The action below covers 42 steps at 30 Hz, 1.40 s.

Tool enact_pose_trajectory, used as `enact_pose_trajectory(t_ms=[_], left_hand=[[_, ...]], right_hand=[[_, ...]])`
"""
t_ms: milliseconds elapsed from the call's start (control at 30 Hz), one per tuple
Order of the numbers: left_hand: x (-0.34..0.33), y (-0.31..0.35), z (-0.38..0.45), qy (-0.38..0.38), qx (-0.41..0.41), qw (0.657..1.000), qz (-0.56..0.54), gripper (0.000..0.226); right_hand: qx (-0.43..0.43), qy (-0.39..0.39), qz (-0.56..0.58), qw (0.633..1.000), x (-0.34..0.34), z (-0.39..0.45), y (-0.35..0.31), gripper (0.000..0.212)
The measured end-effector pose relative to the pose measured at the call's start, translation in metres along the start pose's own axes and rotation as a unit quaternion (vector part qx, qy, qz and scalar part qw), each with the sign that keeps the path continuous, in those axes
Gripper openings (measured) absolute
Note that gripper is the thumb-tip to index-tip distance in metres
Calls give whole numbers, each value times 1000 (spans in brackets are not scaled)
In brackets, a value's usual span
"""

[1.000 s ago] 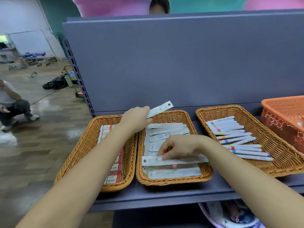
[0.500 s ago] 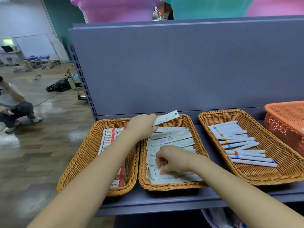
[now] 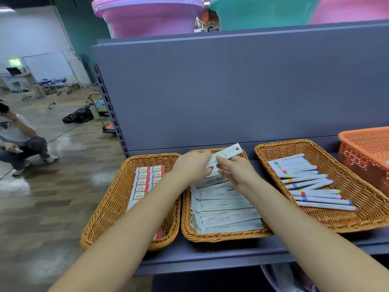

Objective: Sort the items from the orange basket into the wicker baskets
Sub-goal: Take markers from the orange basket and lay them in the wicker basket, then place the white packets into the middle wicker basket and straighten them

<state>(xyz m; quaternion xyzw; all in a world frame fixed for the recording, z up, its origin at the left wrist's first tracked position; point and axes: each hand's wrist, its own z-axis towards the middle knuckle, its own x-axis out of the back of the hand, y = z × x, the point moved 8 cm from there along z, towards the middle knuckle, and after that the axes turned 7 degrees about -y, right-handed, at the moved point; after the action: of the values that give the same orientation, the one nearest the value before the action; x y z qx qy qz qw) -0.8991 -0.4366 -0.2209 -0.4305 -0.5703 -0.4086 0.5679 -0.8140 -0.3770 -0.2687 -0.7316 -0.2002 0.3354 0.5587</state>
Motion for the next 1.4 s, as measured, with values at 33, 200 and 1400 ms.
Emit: enact_pose_trajectory(t_ms=[33,200,1400], left_hand=[[0,-1,0,-1,0,1000,-6,18],[-6,-10,2,-21,8,1000,-11,16],[-18,-6,4,-30,-25,997,60,18]], right_hand=[[2,10,12,1000,3,0,-2,8],[2,78,139,987,33,-5,-27,17],[33,-283,-667,688,-47,-71,42,17]])
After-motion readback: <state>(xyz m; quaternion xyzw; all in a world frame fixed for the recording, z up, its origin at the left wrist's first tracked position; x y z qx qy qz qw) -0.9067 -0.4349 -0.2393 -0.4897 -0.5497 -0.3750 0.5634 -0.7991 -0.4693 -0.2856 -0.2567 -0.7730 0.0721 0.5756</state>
